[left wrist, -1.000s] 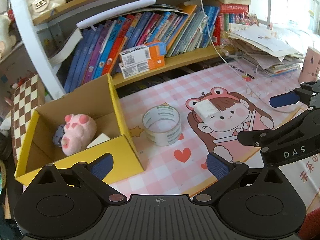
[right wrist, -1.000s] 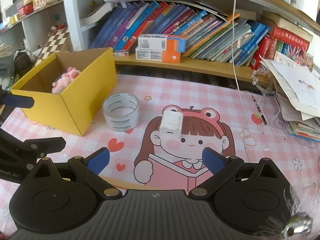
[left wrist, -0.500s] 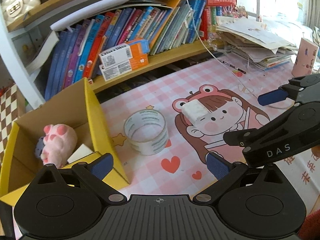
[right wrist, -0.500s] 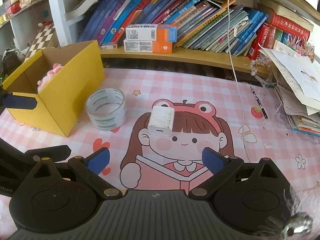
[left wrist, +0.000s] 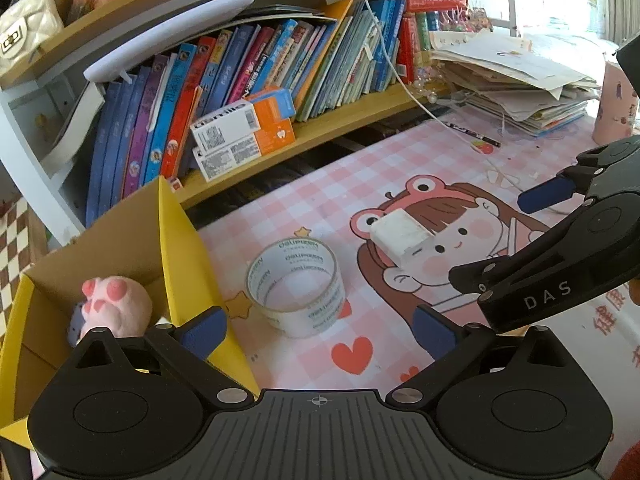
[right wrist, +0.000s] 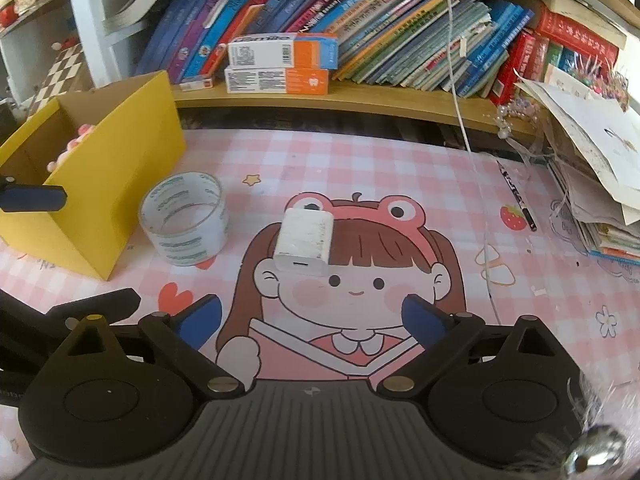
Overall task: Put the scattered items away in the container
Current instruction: 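Grasp the clear tape roll with the left tool while the right tool grasps the white charger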
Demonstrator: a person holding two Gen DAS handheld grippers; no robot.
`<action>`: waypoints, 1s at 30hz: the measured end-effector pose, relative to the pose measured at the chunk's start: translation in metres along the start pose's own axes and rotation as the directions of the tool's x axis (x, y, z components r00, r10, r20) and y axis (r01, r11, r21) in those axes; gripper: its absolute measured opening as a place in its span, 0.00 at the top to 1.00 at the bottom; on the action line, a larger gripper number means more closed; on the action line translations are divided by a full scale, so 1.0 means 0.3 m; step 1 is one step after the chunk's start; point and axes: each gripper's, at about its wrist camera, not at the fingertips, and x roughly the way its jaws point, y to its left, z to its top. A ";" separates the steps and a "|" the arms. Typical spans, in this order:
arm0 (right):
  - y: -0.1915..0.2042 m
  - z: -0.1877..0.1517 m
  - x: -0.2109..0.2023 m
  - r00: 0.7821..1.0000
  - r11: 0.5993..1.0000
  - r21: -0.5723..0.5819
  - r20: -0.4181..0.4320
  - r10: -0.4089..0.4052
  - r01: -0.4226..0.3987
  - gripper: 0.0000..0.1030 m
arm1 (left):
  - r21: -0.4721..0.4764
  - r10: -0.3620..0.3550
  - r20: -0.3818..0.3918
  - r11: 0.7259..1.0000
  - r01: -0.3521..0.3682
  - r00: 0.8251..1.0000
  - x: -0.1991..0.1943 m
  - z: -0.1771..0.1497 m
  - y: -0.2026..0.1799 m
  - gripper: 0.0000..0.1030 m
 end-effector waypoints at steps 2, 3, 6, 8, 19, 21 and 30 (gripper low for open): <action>-0.008 0.002 0.007 1.000 1.000 0.007 0.000 -0.003 0.003 0.06 | -0.011 -0.004 0.003 1.000 0.005 1.000 0.007 0.003 0.005 0.03; -0.012 0.003 0.010 1.000 1.000 0.010 0.000 -0.004 0.004 0.06 | -0.015 -0.007 0.004 1.000 0.007 1.000 0.011 0.005 0.006 0.05; -0.025 0.005 0.021 1.000 1.000 0.020 -0.002 -0.006 0.006 0.11 | -0.009 -0.020 0.003 1.000 0.020 1.000 0.023 0.011 -0.001 0.10; -0.031 0.007 0.026 1.000 1.000 0.025 -0.005 -0.003 0.003 0.15 | 0.003 -0.026 0.002 1.000 0.026 1.000 0.030 0.014 -0.009 0.12; -0.050 0.011 0.057 1.000 0.999 0.041 -0.016 0.010 -0.009 0.24 | 0.021 -0.024 -0.018 0.999 0.025 1.000 0.082 0.025 -0.028 0.24; -0.051 0.013 0.069 1.000 0.999 0.043 -0.018 0.011 -0.010 0.26 | 0.024 -0.021 -0.018 0.999 0.021 1.000 0.094 0.029 -0.029 0.24; -0.061 0.027 0.118 0.999 0.998 0.058 -0.029 0.021 -0.019 0.32 | 0.032 -0.047 -0.045 0.998 0.048 0.998 0.137 0.033 -0.029 0.45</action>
